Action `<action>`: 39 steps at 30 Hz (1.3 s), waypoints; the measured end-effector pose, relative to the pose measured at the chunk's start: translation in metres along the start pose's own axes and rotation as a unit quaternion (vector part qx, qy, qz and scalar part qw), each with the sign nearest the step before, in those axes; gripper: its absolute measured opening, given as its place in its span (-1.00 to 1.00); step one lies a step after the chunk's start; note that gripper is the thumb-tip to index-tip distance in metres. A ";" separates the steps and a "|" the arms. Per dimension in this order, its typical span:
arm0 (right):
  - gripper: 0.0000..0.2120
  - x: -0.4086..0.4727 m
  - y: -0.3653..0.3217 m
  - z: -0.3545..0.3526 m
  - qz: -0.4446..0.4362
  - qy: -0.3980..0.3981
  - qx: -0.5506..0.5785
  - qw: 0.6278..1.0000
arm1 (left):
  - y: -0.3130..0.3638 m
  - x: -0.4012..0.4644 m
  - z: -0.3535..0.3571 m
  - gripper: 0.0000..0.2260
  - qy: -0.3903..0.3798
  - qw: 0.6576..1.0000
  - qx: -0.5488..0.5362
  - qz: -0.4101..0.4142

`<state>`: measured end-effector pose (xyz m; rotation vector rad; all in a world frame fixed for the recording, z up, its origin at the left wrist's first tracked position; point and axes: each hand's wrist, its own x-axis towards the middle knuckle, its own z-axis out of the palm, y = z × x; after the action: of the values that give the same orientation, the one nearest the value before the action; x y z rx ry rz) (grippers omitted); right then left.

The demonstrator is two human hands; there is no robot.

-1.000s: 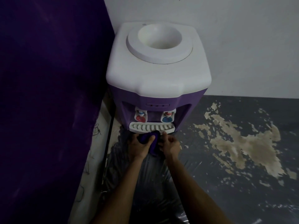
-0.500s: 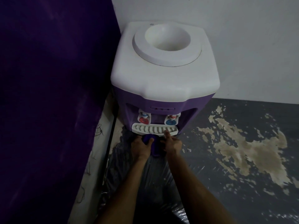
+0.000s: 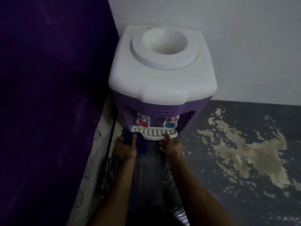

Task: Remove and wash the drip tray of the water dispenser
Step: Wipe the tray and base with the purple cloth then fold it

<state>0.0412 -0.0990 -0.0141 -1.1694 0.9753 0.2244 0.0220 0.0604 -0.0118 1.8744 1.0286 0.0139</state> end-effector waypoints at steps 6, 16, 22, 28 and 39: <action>-0.69 0.000 -0.005 -0.001 0.013 -0.013 0.017 1.000 | 0.005 0.002 -0.003 -0.59 0.052 0.995 -0.050 0.068; -0.71 0.004 -0.010 -0.009 0.033 -0.044 -0.025 0.998 | -0.039 -0.029 -0.010 -0.52 -0.001 0.880 0.369 0.298; -0.74 -0.001 -0.014 -0.011 0.030 -0.063 -0.038 0.997 | -0.036 -0.042 -0.004 -0.46 -0.047 0.846 0.420 0.325; -0.70 0.002 -0.016 -0.015 0.016 -0.061 -0.097 0.993 | -0.020 -0.072 0.025 -0.47 -0.083 0.826 0.435 0.350; -0.70 -0.005 -0.012 -0.016 -0.067 -0.015 -0.208 0.976 | -0.012 -0.057 0.019 -0.70 -0.144 0.957 0.096 0.234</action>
<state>0.0375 -0.1159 -0.0029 -1.6045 0.8398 0.3489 -0.0147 0.0119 -0.0086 2.1820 0.3833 -0.0816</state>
